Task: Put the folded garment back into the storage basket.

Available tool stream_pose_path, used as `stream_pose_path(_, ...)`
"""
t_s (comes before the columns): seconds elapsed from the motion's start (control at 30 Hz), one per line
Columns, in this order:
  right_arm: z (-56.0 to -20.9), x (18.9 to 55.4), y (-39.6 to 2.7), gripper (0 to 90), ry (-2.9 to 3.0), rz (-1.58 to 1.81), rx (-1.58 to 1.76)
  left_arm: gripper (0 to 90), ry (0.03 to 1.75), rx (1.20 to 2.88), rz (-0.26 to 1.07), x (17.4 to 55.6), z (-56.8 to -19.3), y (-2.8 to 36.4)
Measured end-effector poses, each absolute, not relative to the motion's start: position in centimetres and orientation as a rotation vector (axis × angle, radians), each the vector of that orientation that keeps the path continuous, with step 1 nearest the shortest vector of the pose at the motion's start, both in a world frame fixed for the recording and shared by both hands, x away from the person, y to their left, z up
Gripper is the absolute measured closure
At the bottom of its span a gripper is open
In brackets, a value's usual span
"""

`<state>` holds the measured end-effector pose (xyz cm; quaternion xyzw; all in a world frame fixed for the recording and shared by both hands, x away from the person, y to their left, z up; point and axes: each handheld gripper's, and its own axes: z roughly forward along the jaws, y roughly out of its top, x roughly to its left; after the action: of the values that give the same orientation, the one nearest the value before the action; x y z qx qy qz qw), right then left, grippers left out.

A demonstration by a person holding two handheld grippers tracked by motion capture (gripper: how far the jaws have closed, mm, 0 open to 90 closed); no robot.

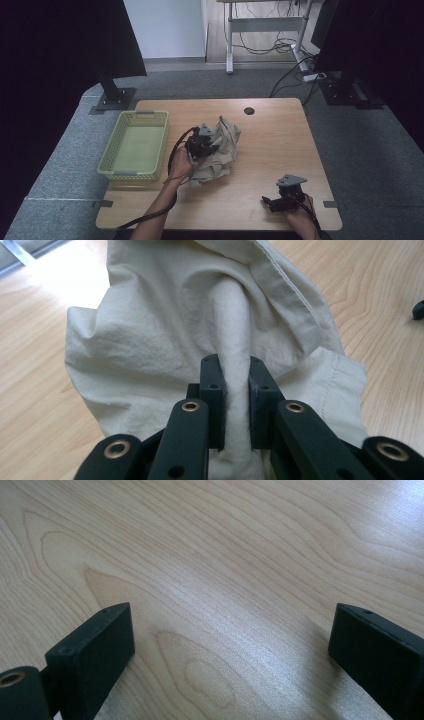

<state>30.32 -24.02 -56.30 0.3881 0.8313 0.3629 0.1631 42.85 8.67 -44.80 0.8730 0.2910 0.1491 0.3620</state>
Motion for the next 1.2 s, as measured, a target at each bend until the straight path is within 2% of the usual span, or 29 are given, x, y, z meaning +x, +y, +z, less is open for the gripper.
stream_pose_path(0.77,-56.3,30.3,-24.0,4.3,2.371,1.034,1.105,80.6,0.772,2.215,0.517,41.8,-38.9,14.7)
stream_pose_path(1.2,-56.3,30.3,-24.0,4.3,2.371,1.034,1.105,80.6,0.814,2.217,0.559,42.1,-36.9,18.9)
